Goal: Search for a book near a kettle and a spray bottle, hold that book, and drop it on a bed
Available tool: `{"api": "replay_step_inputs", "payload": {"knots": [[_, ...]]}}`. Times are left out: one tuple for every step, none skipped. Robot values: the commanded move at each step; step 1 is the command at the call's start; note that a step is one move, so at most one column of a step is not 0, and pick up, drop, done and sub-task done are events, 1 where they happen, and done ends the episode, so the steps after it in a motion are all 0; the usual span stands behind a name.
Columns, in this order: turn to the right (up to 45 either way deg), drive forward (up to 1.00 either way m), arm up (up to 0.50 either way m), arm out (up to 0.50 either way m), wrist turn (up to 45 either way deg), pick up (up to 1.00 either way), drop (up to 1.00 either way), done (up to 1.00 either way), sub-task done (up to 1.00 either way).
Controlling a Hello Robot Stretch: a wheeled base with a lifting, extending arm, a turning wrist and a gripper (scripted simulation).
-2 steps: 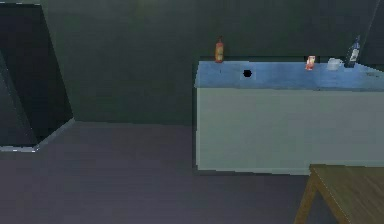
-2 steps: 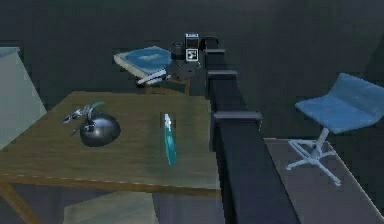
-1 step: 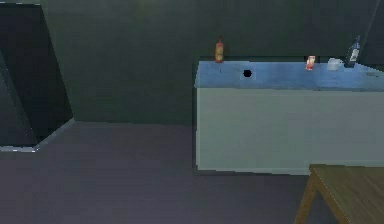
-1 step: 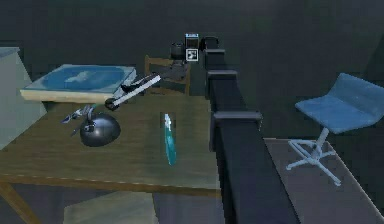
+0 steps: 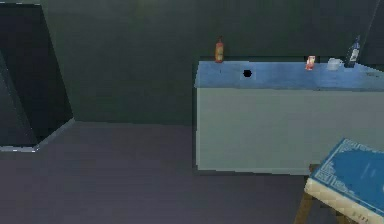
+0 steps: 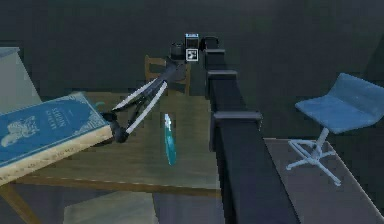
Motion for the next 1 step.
{"api": "replay_step_inputs", "payload": {"knots": [[0.0, 0.00, 0.00, 0.00, -3.0, 0.00, 0.00, 0.00, 0.00]]}}
